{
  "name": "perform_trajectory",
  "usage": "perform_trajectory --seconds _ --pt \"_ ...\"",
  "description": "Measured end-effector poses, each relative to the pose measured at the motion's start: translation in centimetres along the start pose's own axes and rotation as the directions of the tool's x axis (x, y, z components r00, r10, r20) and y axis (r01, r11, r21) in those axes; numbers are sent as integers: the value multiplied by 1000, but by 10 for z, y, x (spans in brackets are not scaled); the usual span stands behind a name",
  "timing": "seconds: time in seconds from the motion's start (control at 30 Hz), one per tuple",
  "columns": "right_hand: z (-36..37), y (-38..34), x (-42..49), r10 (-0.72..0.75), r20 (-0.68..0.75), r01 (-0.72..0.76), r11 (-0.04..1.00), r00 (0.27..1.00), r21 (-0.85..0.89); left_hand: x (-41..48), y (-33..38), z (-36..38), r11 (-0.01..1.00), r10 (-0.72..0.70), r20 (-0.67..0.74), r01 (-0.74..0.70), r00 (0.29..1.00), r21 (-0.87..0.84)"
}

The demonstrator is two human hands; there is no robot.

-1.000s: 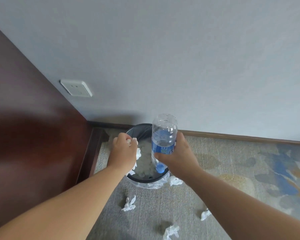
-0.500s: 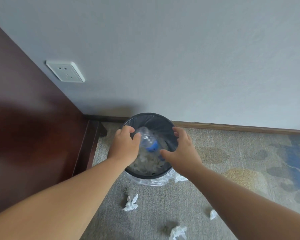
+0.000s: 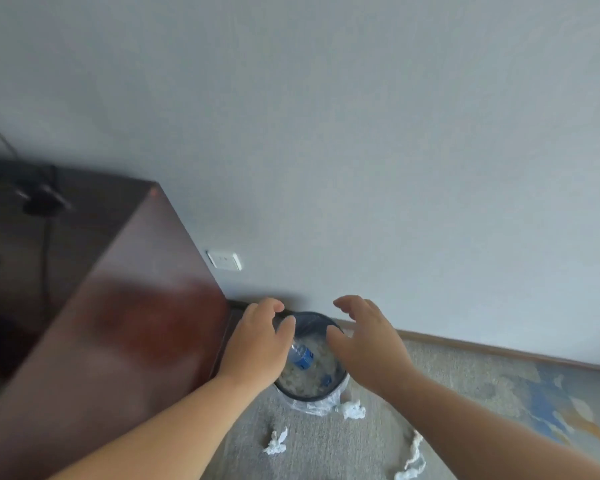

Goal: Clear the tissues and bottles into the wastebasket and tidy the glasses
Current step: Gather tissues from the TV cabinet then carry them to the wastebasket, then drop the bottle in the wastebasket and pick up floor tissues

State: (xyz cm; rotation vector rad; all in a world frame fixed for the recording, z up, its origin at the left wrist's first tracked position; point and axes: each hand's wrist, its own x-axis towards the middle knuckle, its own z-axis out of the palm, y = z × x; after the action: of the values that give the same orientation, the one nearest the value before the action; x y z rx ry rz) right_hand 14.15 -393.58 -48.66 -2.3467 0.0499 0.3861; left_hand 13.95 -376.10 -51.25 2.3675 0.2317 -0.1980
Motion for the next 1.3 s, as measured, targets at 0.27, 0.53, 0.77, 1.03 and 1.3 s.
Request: perform_trajectory --seconds 0.27,0.53,0.77,1.03,1.3 --pt "-68 -125 -57 -200 41 202 978 979 -53 -80 78 -143 999 14 -204 -22 979 -39" --pt "-77 -241 -129 -341 46 342 940 939 -5 -169 82 -266 1000 10 -344 -9 939 3" --pt "-45 -306 -203 -388 21 388 922 921 7 -233 38 -331 998 21 -372 -41 928 -46" --pt "15 -354 -265 -412 59 415 907 909 -68 -289 -39 -392 999 -13 -400 -2 917 -37" --pt "52 -397 -275 -490 173 506 860 854 -61 -314 -93 -438 990 -143 -507 123 850 -71"
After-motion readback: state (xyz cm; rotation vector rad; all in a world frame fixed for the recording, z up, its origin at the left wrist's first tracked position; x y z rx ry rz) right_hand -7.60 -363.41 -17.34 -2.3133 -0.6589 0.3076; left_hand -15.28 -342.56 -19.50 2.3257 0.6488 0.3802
